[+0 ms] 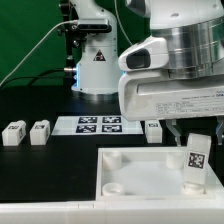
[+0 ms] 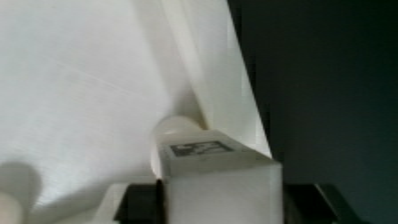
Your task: Assemble one leg
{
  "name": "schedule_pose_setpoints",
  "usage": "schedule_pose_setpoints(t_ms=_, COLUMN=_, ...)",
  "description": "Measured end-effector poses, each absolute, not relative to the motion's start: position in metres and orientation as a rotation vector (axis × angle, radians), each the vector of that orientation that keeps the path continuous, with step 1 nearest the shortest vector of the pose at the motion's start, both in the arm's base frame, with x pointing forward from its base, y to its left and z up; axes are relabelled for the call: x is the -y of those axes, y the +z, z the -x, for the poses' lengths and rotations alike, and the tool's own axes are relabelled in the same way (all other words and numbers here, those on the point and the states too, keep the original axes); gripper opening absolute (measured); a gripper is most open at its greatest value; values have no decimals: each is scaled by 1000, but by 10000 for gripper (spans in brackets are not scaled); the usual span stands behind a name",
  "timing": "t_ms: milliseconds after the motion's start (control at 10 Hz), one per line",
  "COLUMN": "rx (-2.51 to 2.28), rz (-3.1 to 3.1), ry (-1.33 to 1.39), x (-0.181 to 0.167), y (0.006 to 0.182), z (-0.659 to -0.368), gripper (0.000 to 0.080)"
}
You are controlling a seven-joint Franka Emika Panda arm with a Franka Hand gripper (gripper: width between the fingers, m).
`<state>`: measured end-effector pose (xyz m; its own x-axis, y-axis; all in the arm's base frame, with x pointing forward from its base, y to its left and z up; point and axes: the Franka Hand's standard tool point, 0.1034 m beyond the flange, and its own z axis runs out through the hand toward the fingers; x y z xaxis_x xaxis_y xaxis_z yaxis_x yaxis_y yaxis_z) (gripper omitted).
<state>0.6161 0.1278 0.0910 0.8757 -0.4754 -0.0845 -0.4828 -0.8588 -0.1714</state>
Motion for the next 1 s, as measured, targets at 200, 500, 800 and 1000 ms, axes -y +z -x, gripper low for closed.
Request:
schedule_pose_setpoints(t_ms=200, rx=-1185, rz=2679, ry=94, x=-129, y=91, z=-619, gripper=304)
schedule_pose_setpoints(t_ms=500, rx=-1674, rz=2321, ry=163, x=-125, y=91, z=-626, gripper=304)
schedule_pose_setpoints(t_ms=800, rx=-1893, rz=2114, ry=210, x=-128, y=91, z=-627, gripper=304)
schedule_pose_setpoints(t_ms=1000, rx=-1875, rz=2128, ry=207, x=-128, y=91, z=-627, gripper=546)
